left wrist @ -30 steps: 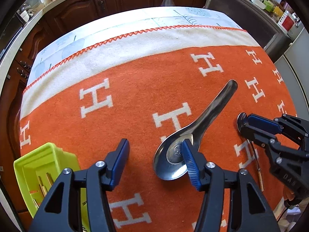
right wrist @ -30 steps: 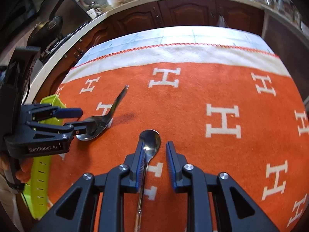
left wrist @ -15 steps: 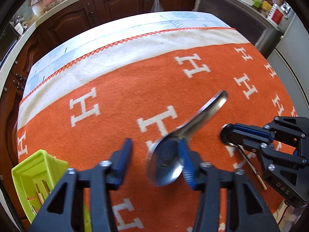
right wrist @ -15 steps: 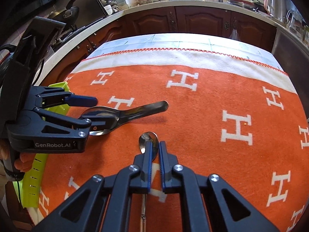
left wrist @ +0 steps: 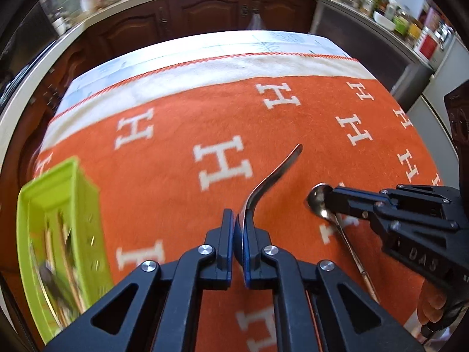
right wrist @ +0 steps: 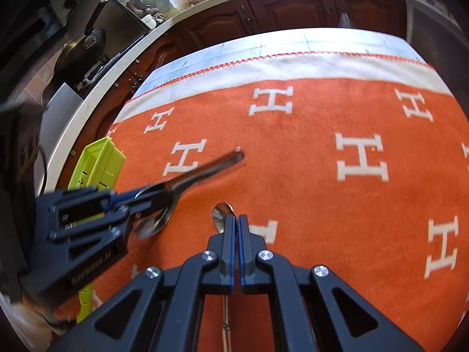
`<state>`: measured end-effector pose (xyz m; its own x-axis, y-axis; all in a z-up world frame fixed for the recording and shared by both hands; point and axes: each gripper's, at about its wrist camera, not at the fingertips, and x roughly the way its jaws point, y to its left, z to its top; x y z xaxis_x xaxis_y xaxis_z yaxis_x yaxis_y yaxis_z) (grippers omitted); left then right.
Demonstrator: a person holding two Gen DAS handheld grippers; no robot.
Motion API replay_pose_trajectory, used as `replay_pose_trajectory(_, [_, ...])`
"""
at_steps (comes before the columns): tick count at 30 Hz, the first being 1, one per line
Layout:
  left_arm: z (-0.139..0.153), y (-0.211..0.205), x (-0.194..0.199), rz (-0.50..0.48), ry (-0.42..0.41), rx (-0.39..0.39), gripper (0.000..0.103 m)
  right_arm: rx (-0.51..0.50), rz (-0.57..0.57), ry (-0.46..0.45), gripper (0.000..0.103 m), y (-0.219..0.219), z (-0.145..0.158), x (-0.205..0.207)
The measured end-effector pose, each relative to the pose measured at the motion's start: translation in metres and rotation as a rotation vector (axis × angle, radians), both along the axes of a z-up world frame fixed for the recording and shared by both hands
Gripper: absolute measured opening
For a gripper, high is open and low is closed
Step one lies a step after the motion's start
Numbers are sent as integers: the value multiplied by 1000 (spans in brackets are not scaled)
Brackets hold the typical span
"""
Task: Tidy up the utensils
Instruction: 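Carry both spoons into the green tray and open both tools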
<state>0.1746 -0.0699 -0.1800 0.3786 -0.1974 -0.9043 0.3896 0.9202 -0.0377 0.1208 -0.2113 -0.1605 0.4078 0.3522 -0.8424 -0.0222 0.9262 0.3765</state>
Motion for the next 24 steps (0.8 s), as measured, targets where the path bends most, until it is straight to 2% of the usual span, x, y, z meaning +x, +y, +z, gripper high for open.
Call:
replay_pose_trajectory(8, [34,55,-41,194,-45,-41,3,84,-41,27,1,4,13,-17])
replay_pose_trajectory(12, [60,94,-65,330,-96,-72,3,124,-20,28,1,22,30,-21])
replay_pose_trajectory(15, [74,124,-81,428,-135,-61,3,152,10,14,1,43,47,-21])
replay_pose_trajectory(18, [81,154,-92,519,-141,-68,3,183,38,4,1,69,64,-16])
replay_pose_trajectory(24, [73,185,-106,609,-117,-16,3,211,57,11,1,116,82,2])
